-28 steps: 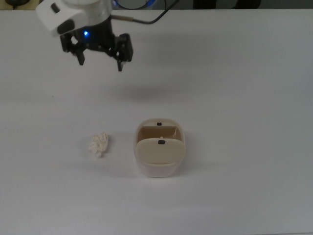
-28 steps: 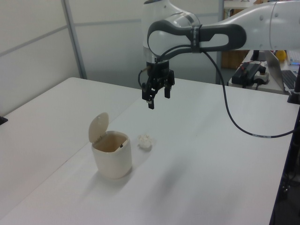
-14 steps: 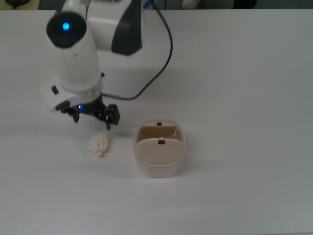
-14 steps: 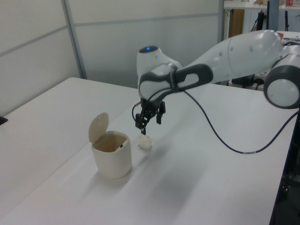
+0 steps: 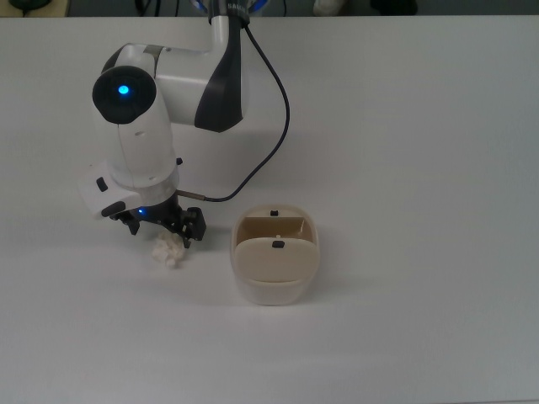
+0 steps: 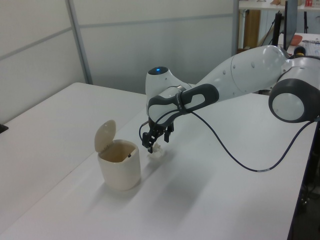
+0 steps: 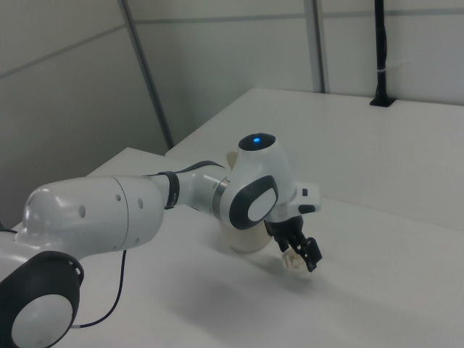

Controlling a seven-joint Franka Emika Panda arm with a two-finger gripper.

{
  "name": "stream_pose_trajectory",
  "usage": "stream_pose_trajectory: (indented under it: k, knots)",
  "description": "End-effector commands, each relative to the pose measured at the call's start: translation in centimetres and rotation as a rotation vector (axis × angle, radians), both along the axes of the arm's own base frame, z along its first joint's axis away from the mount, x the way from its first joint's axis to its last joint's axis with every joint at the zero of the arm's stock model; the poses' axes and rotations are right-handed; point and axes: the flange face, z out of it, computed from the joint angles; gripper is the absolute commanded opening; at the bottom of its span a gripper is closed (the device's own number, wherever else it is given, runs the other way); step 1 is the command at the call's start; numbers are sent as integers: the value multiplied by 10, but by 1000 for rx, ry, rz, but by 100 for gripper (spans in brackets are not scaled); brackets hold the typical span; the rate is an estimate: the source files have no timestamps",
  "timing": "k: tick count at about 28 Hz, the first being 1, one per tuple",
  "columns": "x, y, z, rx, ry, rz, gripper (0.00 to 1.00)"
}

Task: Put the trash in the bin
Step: 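Close the gripper on the paper ball, then lift the paper ball and carry it over the open cream bin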

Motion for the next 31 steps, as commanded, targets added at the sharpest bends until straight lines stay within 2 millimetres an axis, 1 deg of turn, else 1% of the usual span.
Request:
stream_pose_trajectory:
  k: [1, 3, 5, 6, 7, 8, 12, 16, 18, 21, 22, 23, 28, 29, 31]
  knots:
    - [4, 7, -7, 6, -12, -10, 90]
    - [4, 8, -7, 7, -13, -9, 86]
    - [4, 9, -7, 7, -16, -10, 78]
    - [4, 9, -7, 9, -17, -12, 73]
    - [5, 9, -6, 16, -19, -20, 60]
    - [5, 8, -6, 20, -21, -24, 52]
    - [6, 7, -2, 41, -30, -41, 35]
    - [5, 3, 8, 45, -44, -47, 35]
    - [5, 1, 25, 43, -67, -46, 34]
    - [1, -13, 48, 49, -91, -62, 34]
    - [-1, -18, 59, 53, -106, -68, 34]
    - [-5, -18, 79, 61, -126, -59, 34]
    - [-17, -15, 112, 86, -96, -18, 35]
    - [-21, -6, 129, 108, -108, -11, 35]
    - [-23, 2, 144, 133, -131, -10, 35]
